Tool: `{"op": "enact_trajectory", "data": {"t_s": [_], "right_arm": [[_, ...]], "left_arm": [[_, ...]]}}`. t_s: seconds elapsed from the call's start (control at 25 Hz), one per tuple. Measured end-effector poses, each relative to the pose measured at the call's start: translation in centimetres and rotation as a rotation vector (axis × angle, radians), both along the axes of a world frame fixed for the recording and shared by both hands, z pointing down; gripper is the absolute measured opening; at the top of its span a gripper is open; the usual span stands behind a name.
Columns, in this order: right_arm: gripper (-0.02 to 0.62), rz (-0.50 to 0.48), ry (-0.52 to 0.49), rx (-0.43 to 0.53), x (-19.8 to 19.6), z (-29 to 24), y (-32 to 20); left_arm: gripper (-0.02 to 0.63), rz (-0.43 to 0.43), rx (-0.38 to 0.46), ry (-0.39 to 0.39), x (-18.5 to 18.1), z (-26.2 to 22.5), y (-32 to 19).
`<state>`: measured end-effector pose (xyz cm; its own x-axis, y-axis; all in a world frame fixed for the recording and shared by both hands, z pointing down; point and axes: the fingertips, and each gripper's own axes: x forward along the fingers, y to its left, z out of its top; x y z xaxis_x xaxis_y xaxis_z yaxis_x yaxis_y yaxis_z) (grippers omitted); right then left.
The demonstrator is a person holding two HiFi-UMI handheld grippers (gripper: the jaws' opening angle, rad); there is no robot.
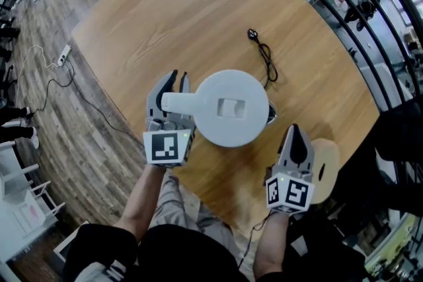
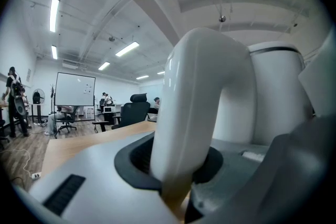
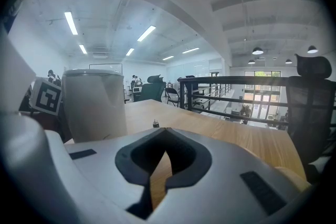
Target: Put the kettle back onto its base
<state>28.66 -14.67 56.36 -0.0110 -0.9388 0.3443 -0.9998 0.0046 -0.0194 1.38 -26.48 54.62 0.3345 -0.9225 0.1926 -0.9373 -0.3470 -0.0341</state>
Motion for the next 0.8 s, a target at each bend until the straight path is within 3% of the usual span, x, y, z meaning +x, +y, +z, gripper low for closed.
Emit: {"op": "enact_trajectory", "data": {"t_s": [0.28,0.8], "right_arm": [[-0.002,-0.008,0.000,-0.006,-0.9,0.3,0.4],[-0.002,-0.010,0.003,-0.016,-1.2,1.3,1.1]], "left_arm": [[0.072,-0.055,-0.025,0.053,-1.4,0.3,0.3],[0.072,-0.029,0.014,0.064,-1.2,0.6,0.7]]}}
